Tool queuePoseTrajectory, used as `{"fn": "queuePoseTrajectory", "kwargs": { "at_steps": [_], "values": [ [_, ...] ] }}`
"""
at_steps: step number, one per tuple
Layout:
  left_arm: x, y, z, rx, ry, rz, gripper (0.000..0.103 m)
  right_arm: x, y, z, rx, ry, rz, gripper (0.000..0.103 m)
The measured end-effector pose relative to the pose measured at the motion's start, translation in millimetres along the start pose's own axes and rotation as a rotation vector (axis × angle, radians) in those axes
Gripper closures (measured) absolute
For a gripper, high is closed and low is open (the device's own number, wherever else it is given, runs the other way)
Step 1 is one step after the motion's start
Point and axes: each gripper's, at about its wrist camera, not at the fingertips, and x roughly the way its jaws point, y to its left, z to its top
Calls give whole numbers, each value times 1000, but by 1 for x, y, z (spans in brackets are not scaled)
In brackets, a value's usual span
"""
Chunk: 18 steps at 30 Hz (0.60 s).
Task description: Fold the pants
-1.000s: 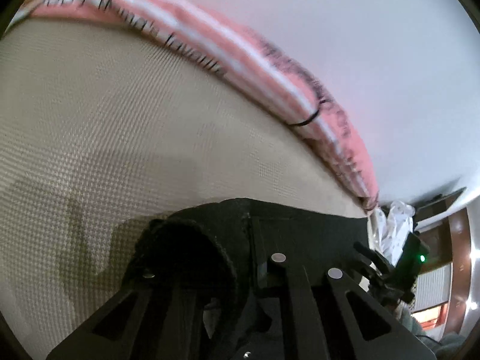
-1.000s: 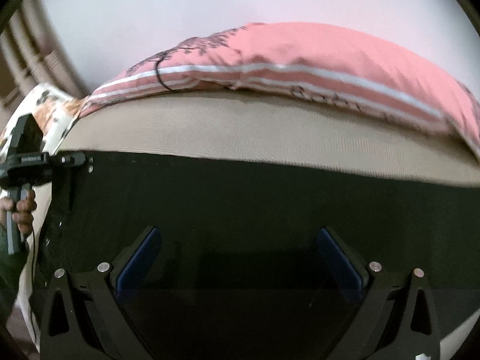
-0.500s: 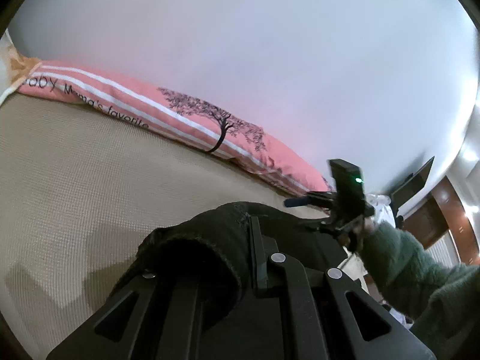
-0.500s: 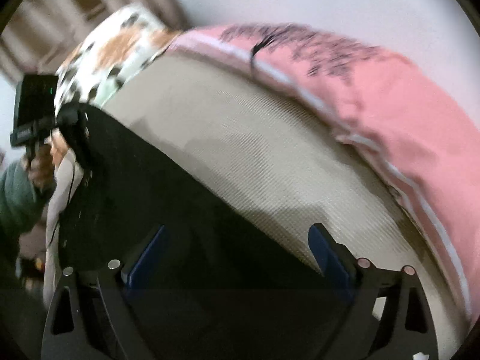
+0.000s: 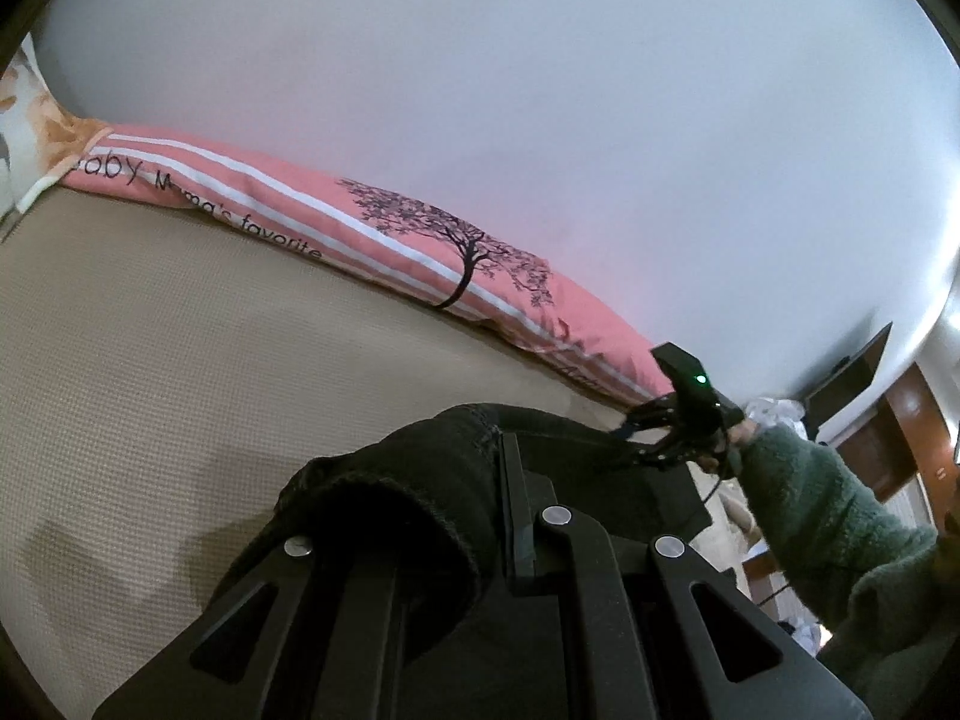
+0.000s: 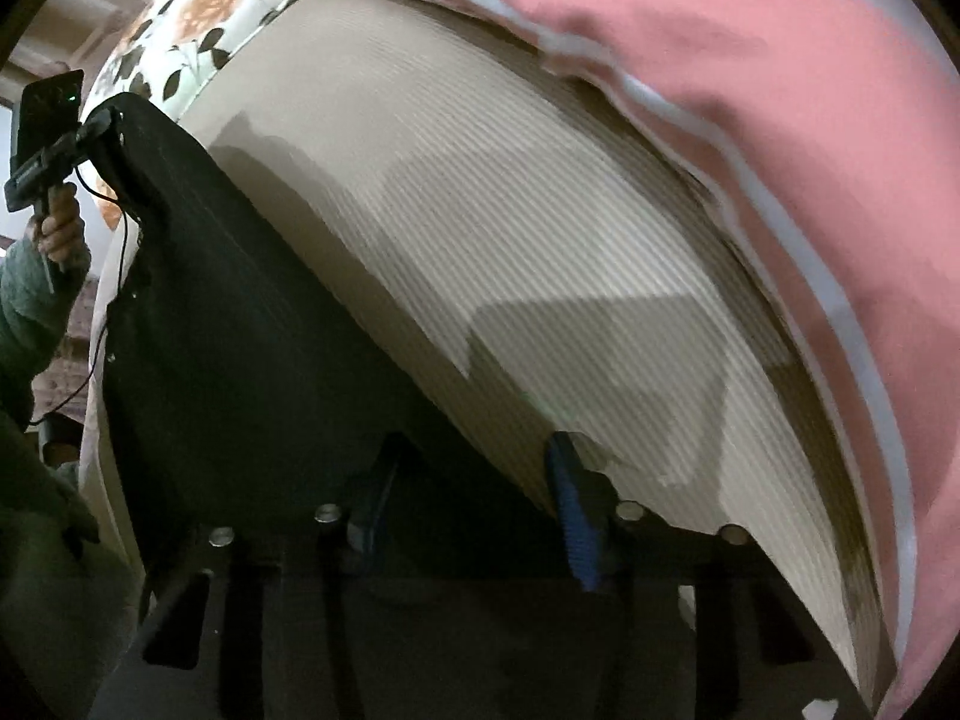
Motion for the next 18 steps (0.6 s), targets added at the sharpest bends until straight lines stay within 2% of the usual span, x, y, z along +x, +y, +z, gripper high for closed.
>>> {"fn": "queuePoseTrajectory", "kwargs": {
  "at_steps": [4,7,8,10,13,18],
  "values": [
    [8,1,2,1,4,27,95,-2,-8,-13,31,-23,-19,63],
    [11,0,2,8,6,44,95,-5,-9,-21,23,-66,-47,78],
    [12,0,2,11,8,51,95,-6,-9,-23,24,-71,-35,87],
    [16,1,2,6,15,71,95,-8,-8,-27,29,-97,-61,89],
    [19,3,2,1,22,106,95,-14,6,-37,45,-148,-143,90],
    [6,-4,-3,38,15,119,95,-47,37,-64,79,-279,-236,92]
  ]
}}
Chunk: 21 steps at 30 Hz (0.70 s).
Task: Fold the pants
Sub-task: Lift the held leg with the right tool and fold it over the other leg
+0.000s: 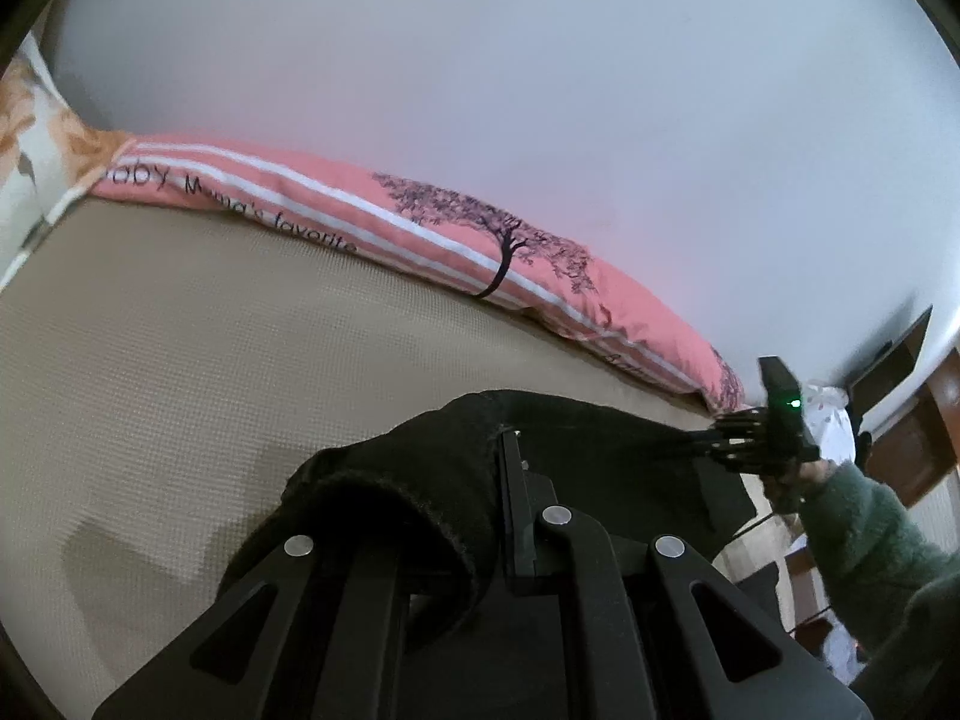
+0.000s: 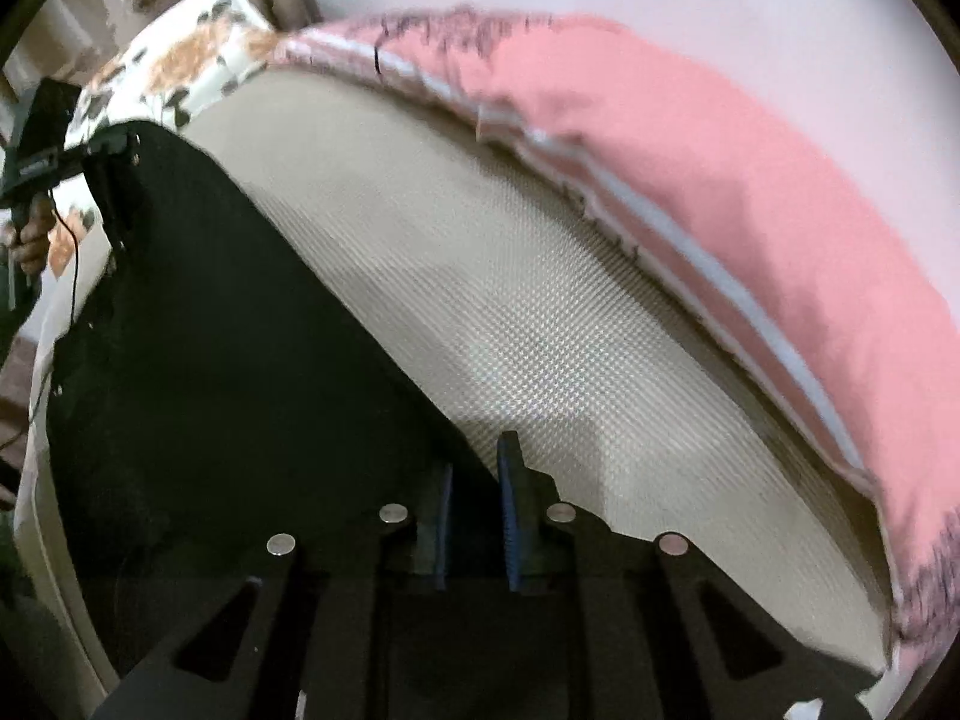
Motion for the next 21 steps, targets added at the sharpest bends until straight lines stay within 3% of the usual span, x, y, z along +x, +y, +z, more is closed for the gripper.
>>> {"fn": "queuePoseTrajectory", "kwargs": {
  "at_steps": [4,11,17,21],
  "values": [
    [-14,-5,-3,39,10,13,95,-38,17,-13,67,-81,-40,93],
    [-35,-11,-22,89,54,0,95,-83,57,-52,148,-143,-106,95],
    [-62,-17,-64,142,103,-10,92,-110,99,-106,205,-145,-74,96],
    [-69,-14,-98,169,175,25,90,-105,128,-139,245,-114,-35,97]
  ]
}}
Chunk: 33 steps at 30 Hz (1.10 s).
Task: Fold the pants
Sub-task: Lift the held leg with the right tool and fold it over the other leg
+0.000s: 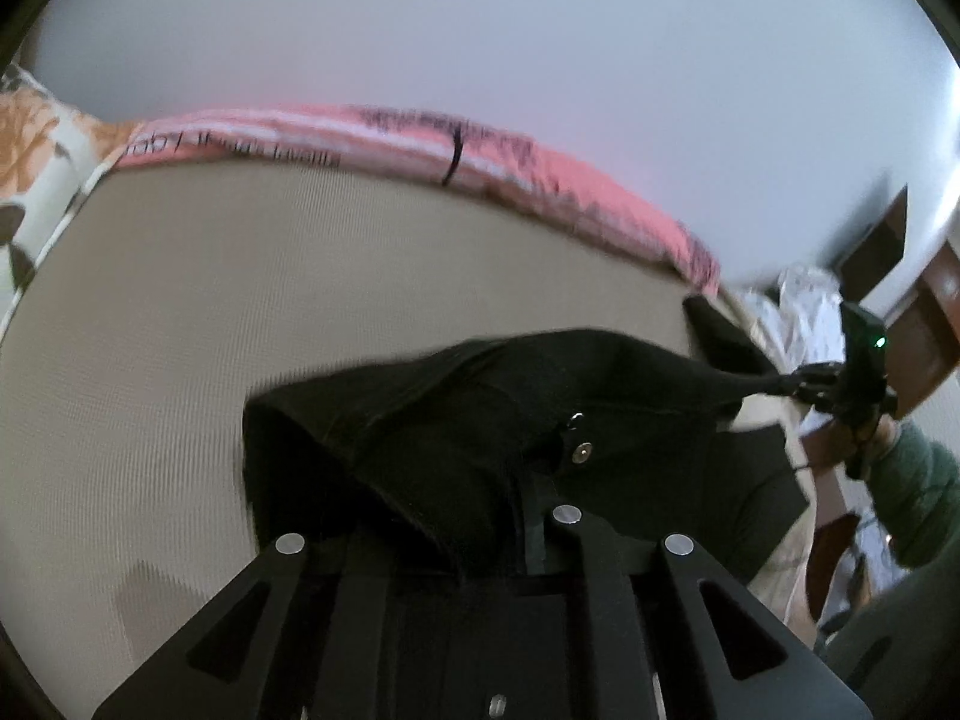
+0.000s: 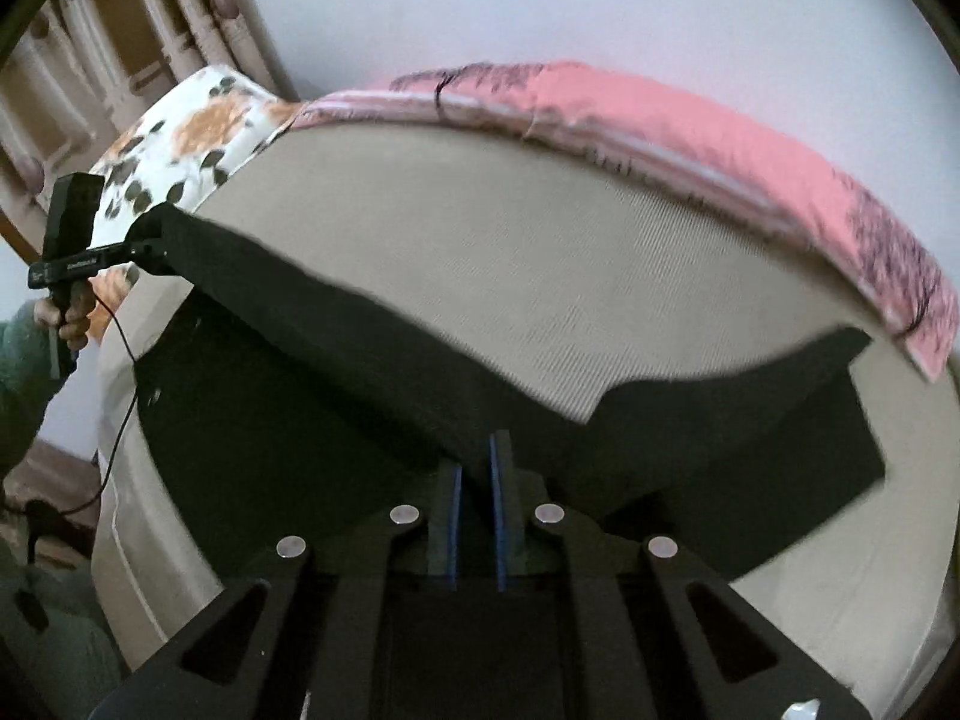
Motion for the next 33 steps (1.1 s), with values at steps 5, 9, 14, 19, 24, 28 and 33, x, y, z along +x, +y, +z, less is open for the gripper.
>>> {"fn": "queuePoseTrajectory", "kwargs": {
  "at_steps": [5,9,14,19,24,28,33],
  "values": [
    [6,1,-37,18,85,32,88,19,19,-45,34,84,53,97],
    [12,-4,-56,59,143,86,82,44,26,-69,51,147,30,97],
    [17,-12,-72,123,242,163,77,65,33,-80,67,189,-4,97],
    [17,-27,-81,227,283,235,76,71,38,-81,64,202,-30,96],
    [20,-39,-85,291,310,276,70,74,38,-80,105,199,-33,93],
    [22,-52,-89,318,330,254,36,74,41,-80,114,191,-49,91],
    [15,-54,-93,305,283,292,16,74,43,-81,122,181,-62,89]
  ]
}}
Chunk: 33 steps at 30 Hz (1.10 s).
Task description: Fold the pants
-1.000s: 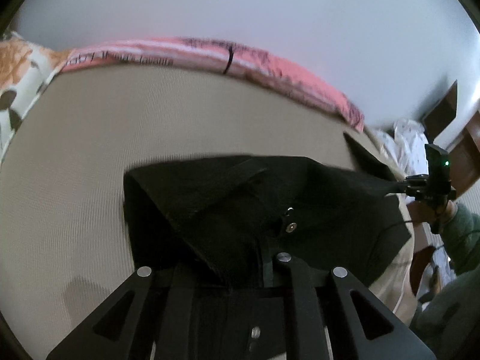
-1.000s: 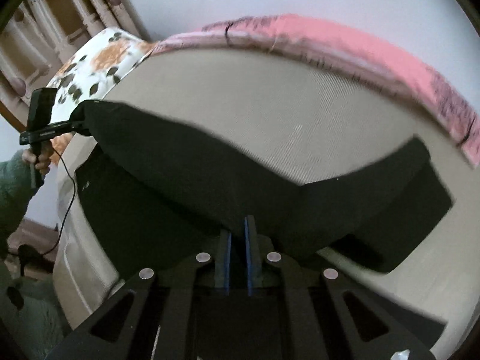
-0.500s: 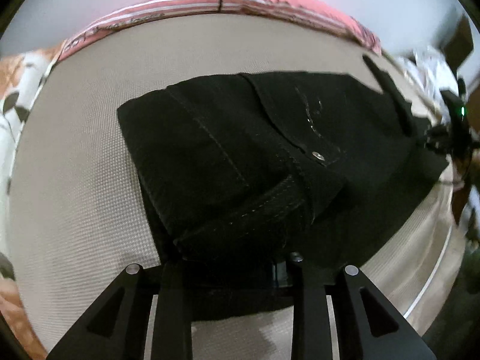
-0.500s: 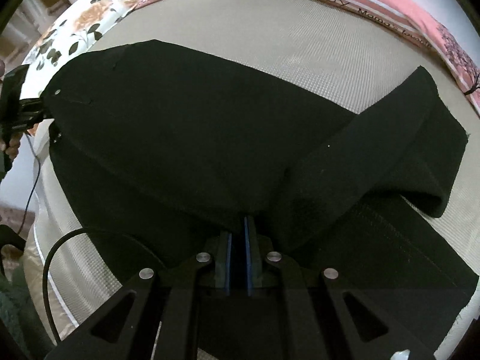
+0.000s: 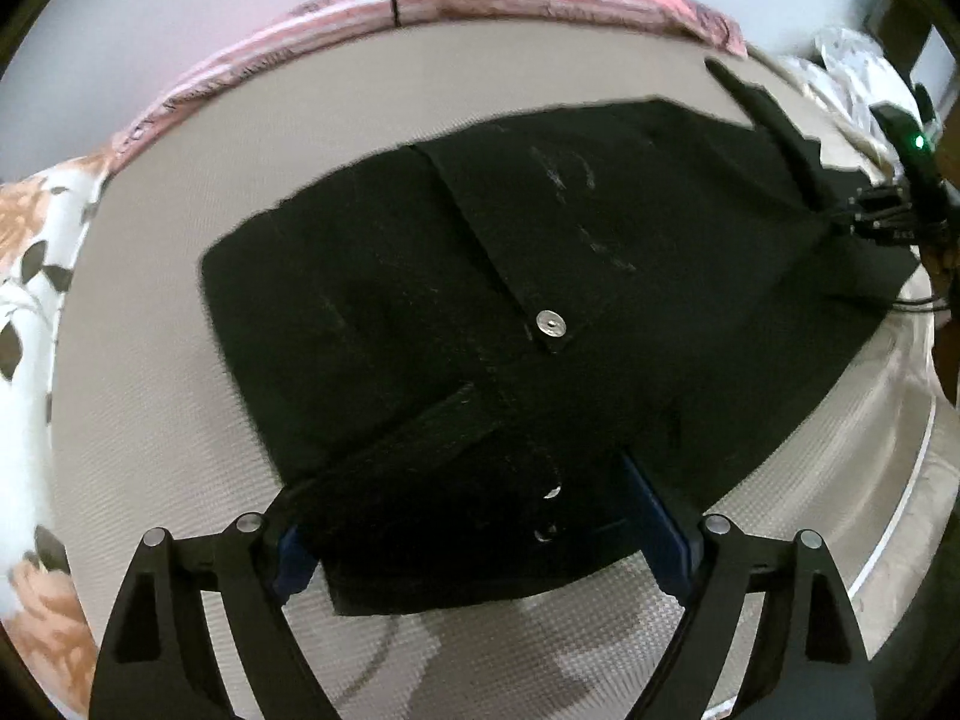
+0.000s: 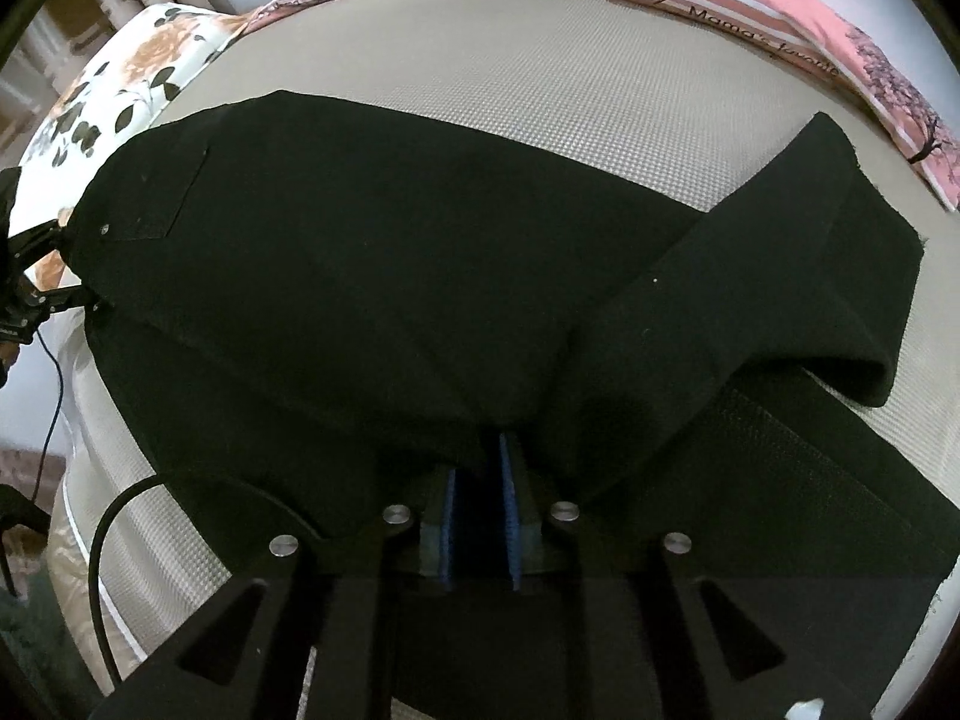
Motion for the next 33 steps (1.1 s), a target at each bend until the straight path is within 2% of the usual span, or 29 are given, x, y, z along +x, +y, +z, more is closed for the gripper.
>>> {"fn": "queuePoseTrajectory", "kwargs": {
  "at_steps": [2,5,6,8,10,13,14,15,17,19,23,26,29,33],
  "values": [
    [-11,17,-6,-90,-41,-31,16,0,1,0,7,-2,0,89],
    [-31,46,-19,-240,-115,-25,16,0,1,1,19,-4,2,88],
    [-40,60,-26,-342,-154,-37,16,-1,1,1,21,-3,0,88],
    [-53,75,-40,-491,-219,-112,16,-6,3,1,25,-11,-8,87],
    [-59,77,-52,-592,-250,-174,16,-17,3,-2,23,-36,-11,86],
    [-58,64,-58,-622,-273,-234,16,-35,9,-1,43,-80,-7,80],
    [-54,57,-59,-623,-271,-254,16,-42,9,-3,55,-93,8,74],
    [-50,53,-58,-627,-270,-273,16,-47,9,-4,66,-104,16,64],
    [-37,48,-57,-651,-248,-296,16,-57,7,-11,89,-134,11,57],
    [-28,46,-55,-663,-229,-284,16,-59,3,-16,101,-129,-3,57],
    [-12,49,-62,-752,-182,-365,16,-54,-10,-28,189,-115,15,57],
    [-12,45,-61,-757,-204,-367,16,-47,-20,-26,274,-131,52,57],
    [-9,44,-55,-785,-225,-399,17,-44,-30,-19,315,-169,21,57],
    [-6,47,-52,-802,-227,-391,18,-36,-47,-4,373,-187,0,57]
  ]
}}
